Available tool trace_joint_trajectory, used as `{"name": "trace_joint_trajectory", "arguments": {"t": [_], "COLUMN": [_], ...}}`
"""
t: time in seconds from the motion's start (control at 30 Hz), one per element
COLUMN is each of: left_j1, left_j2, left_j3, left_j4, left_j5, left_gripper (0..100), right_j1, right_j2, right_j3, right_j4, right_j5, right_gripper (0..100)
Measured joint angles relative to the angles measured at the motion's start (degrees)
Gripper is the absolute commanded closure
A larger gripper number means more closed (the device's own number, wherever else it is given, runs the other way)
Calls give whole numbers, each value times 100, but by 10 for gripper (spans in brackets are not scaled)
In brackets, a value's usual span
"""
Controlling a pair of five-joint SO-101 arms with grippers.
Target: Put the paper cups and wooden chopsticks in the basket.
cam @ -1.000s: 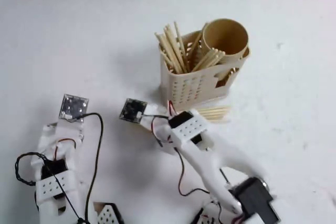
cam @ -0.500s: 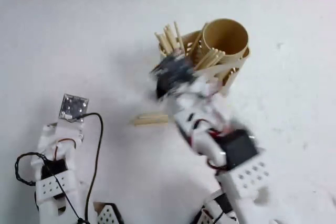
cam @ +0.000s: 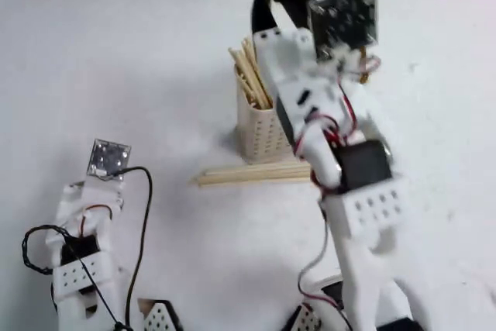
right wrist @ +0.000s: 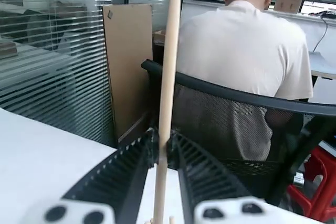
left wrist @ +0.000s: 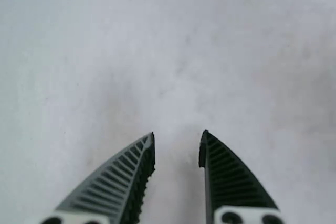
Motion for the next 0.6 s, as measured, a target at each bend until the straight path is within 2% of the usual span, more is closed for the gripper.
{"name": "trace_joint_trajectory", "arguments": {"t": [0.23, 0.47, 0.53, 0.6], "left_j1": [0, 0, 0, 0], "left_j2": [0, 0, 0, 0], "left_j3": [0, 0, 0, 0], "left_j4": [0, 0, 0, 0], "left_j5": [0, 0, 0, 0], "left_gripper": [845, 845, 845, 845], "right_j1": [176, 413, 387, 396], "right_j2": [527, 202, 79, -44], "right_j3": [167, 1820, 2277, 2558], "right_j4": [-325, -1495, -1574, -1600], "right_j5": [-9, -9, -9, -9], "right_gripper": [981, 976, 920, 817]}}
